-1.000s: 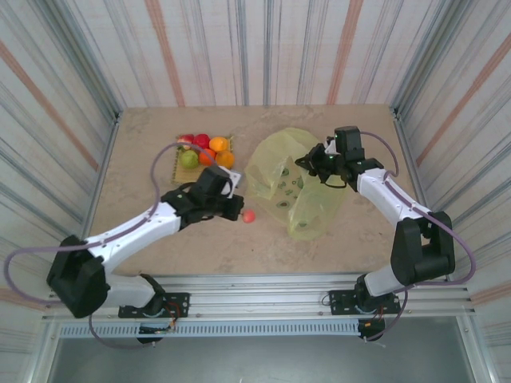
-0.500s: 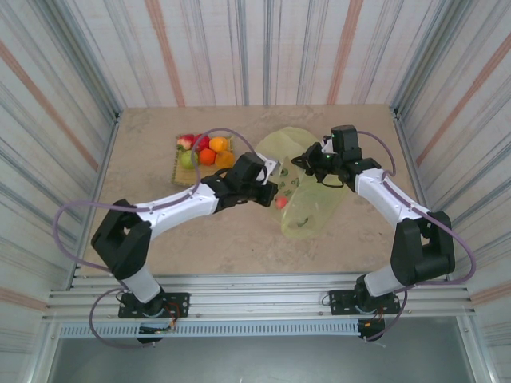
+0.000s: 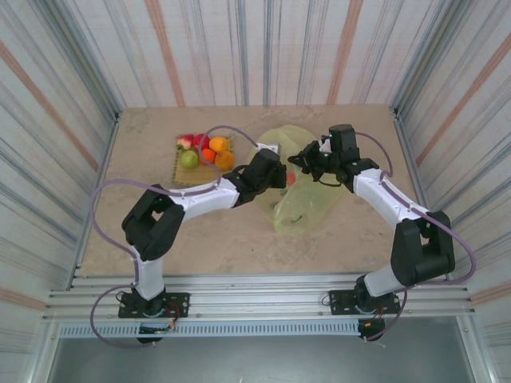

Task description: Place the fruits into the plastic bag

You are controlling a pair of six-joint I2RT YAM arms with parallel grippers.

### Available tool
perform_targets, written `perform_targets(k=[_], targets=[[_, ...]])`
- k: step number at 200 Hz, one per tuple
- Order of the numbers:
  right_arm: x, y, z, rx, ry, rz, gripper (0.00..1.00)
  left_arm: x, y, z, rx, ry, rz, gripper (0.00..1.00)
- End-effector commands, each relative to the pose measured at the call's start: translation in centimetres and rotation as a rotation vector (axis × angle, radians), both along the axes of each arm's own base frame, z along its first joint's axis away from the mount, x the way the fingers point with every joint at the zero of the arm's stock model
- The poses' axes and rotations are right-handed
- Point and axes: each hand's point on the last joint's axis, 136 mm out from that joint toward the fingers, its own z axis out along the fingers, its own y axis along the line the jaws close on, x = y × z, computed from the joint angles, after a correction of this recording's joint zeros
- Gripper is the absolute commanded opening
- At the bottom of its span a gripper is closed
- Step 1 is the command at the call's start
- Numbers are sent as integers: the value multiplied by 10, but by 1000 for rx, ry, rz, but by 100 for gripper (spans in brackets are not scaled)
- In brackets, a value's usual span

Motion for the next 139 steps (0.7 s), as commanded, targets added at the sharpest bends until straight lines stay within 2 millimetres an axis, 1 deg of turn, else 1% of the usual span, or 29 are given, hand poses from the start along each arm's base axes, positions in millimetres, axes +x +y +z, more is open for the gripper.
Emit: perform_targets(k=[1,8,27,38,51,60,74,83,106,123,139], targets=[[5,3,11,34,-15,7,0,19,-7,8,-71,-79,135,0],[5,3,8,35,-10,7,0,22,-10,5,-85,-84,146,0],[6,1,4,43,-2,4,0,26,-17,-2,-124,-95,167,5],[6,1,2,45,5,3,0,26,-21,-2,-133,-101,158,15],[6,-1,0,45,5,-2,0,26,-23,0,-132,-105,141,23],[6,-3,-1,43,6,-5,0,24,-24,1,-125,-112,123,30],[6,-6,-1,43,5,-11,0,21,-23,6,-112,-124,100,40],[7,-8,-2,42,5,-15,0,17,-21,9,-106,-128,82,44],[7,-13,-4,37,8,-26,0,2,-13,15,-103,-108,1,53],[7,-17,-7,29,12,-32,0,-16,-5,21,-111,-73,-76,57],[8,-20,-10,24,16,-40,0,-38,1,25,-134,-35,-162,60]])
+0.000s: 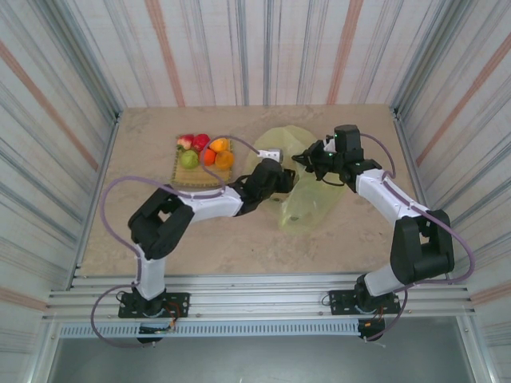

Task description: Place the fruits into the plastic bag

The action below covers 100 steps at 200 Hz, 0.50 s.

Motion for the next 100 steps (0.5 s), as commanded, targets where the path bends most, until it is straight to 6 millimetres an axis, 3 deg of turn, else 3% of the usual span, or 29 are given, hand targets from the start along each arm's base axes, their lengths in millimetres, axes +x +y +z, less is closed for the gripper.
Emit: perform_targets(k=[1,54,75,100], targets=[[-1,-5,-5,2,14,-8,0,-29,8,28,-43,10,-145,60],[2,-6,-10,-3,20,-16,0,-90,59,27,-42,78,-217,66],[3,-5,-10,-2,22,-13,0,-98,87,13,-26,136,-112,73],[5,-3,-9,-1,19,-10,0,-96,96,-9,-28,227,-45,76]])
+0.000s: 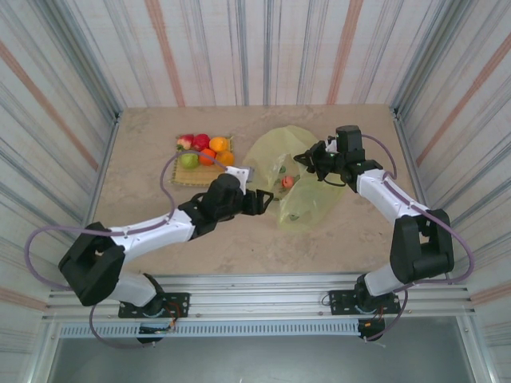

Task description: Place the fruits into the plastic bag

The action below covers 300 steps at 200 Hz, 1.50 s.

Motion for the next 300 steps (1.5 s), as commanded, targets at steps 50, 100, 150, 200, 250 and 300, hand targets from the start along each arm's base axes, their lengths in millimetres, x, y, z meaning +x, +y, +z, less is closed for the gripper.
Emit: perform_targets(k=[50,100,150,200,250,300], targets=[[4,1,-1,1,2,0,0,20,-4,-60,-3,217,122,78],[4,2,0,3,-5,4,0,36,-35,-80,-29,257,80,56],[-6,-16,-9,-205,-46,51,0,32,-45,-63,-105,231,21,11],[-23,-57,29,-542,-184,123,0,6,-46,5,-182,173,-138,0],[-35,-79,64,-758,-240,183,0,-12,-40,53,-222,172,-266,0],[-36,-69,55,-737,-246,230,0,-22,-36,33,-190,230,-305,1]])
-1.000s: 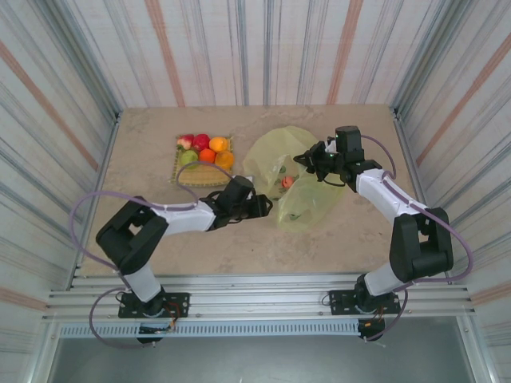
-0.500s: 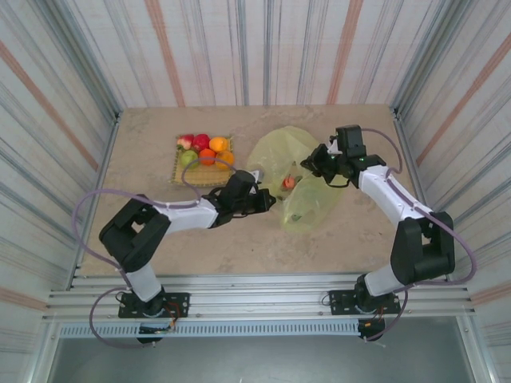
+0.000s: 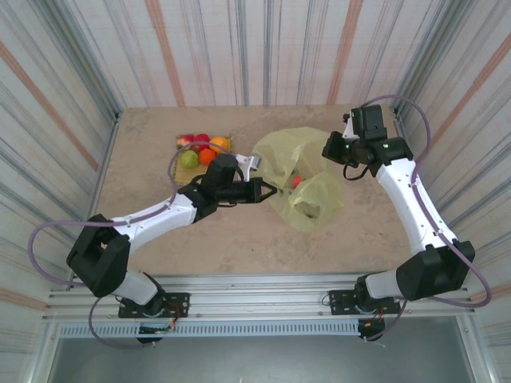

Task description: Place the fruits into the plastic bag

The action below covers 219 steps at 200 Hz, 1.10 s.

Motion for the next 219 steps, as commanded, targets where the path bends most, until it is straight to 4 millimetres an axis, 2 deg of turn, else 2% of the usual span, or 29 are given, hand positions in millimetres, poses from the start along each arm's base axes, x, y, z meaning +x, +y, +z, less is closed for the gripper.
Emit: perform_targets(k=[1,25,47,72,105,130,154,192,219], targets=[[-8,4,-16,-37,41,54,0,-12,3,-11,28,24,-63,1],[-6,16,-26,-7,63,83,0,-15,6,-28,58,44,-69,11],[-3,26,-27,36,61,96,0,-16,15,-32,73,36,-65,35],[0,33,-29,81,60,96,0,-22,32,-27,112,-10,-84,57],[3,39,-33,96,64,102,0,-31,66,-10,166,-92,-93,75],[5,41,-35,103,65,103,0,-27,102,11,143,-132,-24,84],[8,43,-36,108,61,105,0,-2,149,28,140,-140,165,85],[13,47,-36,119,52,117,0,52,236,19,223,-42,540,87],[13,49,-37,122,41,129,0,80,283,14,265,-30,721,87]])
